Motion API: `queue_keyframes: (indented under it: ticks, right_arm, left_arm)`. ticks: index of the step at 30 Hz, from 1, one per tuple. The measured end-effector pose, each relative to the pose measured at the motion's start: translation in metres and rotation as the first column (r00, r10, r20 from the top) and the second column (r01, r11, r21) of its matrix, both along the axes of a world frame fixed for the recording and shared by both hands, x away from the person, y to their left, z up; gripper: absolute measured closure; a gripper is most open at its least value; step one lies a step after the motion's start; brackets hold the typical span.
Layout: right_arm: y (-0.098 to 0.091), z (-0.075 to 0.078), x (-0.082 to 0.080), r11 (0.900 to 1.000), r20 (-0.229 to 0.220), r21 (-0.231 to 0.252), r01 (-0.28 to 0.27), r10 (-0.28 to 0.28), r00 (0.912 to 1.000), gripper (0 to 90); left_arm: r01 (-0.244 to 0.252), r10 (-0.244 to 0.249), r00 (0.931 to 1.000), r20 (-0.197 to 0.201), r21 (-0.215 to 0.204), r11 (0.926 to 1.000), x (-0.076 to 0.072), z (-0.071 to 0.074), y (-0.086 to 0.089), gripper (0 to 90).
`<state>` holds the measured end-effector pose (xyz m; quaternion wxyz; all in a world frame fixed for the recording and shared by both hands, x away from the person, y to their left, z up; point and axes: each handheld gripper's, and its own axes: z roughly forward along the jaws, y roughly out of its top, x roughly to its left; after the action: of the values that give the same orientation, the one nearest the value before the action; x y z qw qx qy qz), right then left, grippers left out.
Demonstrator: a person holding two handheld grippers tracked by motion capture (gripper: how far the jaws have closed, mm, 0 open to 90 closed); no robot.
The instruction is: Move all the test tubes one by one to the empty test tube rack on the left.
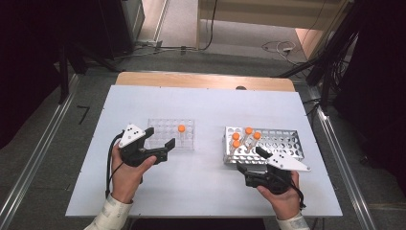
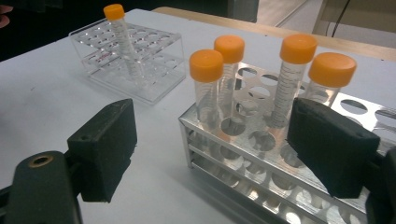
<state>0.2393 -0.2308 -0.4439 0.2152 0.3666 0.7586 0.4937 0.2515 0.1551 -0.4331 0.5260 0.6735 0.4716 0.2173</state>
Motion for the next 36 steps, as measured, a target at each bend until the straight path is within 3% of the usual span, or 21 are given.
queue_keyframes:
  ticks: [26, 30, 36]
  right_arm:
    - [-0.015, -0.009, 0.025, 0.9953, -0.001, -0.028, 0.093, -0.093, 0.9957, 19.1]
    - [-0.015, -0.011, 0.032, 0.9924, 0.004, -0.034, 0.118, -0.118, 0.9930, 23.5]
    - [-0.015, -0.016, 0.044, 0.9876, 0.024, -0.048, 0.149, -0.148, 0.9887, 37.5]
  left_arm:
    - [0.008, -0.007, 0.9999, -0.008, 0.008, 0.9999, 0.001, -0.002, -0.002, 12.2]
    - [0.008, -0.008, 0.9999, -0.009, 0.009, 0.9999, 0.001, -0.002, -0.003, 12.2]
    - [0.009, -0.009, 0.9999, -0.011, 0.012, 0.9999, 0.001, -0.003, -0.003, 12.3]
